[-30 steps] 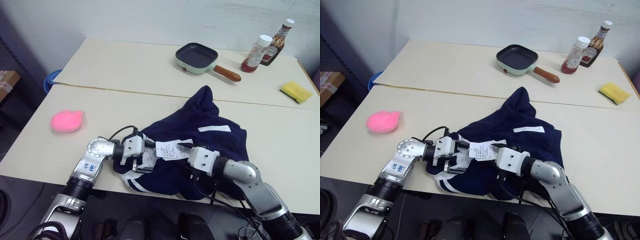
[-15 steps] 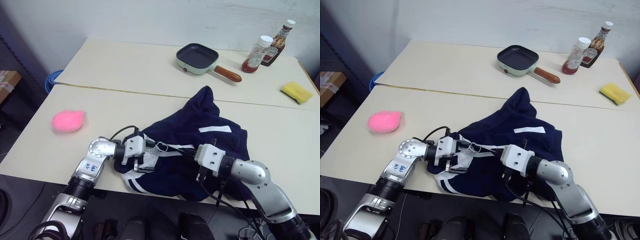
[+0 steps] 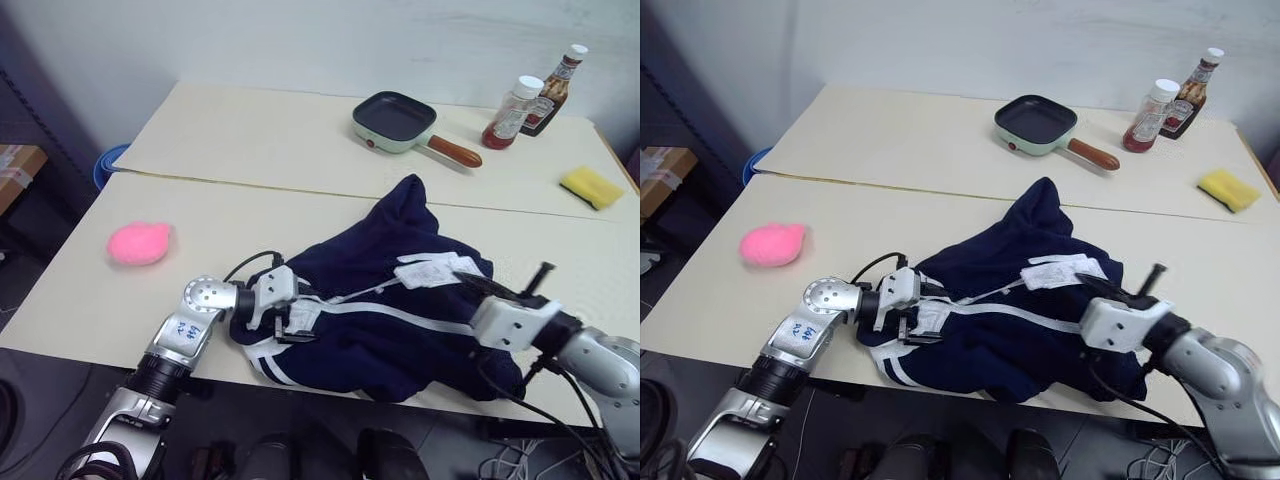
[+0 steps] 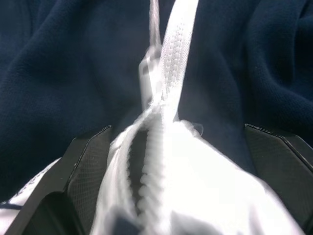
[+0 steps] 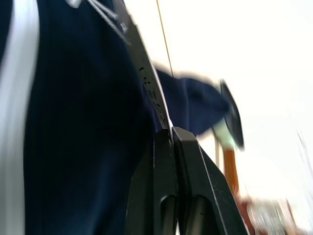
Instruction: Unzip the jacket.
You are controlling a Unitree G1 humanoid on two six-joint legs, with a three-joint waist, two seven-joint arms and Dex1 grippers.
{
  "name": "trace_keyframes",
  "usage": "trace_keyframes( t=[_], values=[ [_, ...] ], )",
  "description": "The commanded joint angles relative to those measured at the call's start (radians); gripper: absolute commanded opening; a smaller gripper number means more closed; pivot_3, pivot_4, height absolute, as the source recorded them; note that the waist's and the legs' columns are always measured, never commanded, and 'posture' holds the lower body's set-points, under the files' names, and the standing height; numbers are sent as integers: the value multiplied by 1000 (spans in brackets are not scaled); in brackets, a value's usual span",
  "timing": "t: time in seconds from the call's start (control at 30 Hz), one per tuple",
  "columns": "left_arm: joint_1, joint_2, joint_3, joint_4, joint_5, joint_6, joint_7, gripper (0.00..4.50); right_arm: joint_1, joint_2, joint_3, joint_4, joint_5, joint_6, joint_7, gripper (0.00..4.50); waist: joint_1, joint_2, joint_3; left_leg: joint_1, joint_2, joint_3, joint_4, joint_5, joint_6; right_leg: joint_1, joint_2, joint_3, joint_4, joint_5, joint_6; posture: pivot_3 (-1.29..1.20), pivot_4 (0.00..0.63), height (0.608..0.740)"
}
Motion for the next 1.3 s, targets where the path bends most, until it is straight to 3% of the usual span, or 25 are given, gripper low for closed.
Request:
trace_keyframes(
  t=[0.03,0.3,0.57,0.97,1.3],
  values=[
    [38,15,-45,47,63,49,20,4500,38,-5,-83,15,-3,-33,-34,38,-1,1,-1,0,0,0,0,0,0,0,0,2,0,0,0,0,150,740],
    [39,19,-54,56,59,50,18,4500,236,-6,-327,160,-23,-139,-108,38,1,5,-3,0,0,0,0,-1,0,0,-1,9,-2,0,0,0,150,740],
    [46,29,-72,69,71,54,17,4500,322,-72,-488,422,-35,-277,-170,38,-3,15,-9,3,1,3,-3,-2,1,0,-5,14,-7,0,0,0,150,740],
    [51,55,-81,78,81,40,14,4500,269,-243,-525,750,-72,-323,-299,38,-10,20,-12,13,1,8,-13,-2,0,3,-9,16,-10,-2,-3,0,150,740],
    [44,48,-62,80,61,39,22,4500,222,-276,-520,790,-95,-271,-390,38,-11,20,-13,14,1,8,-14,-2,-1,4,-10,16,-10,-2,-3,0,150,740]
  ],
)
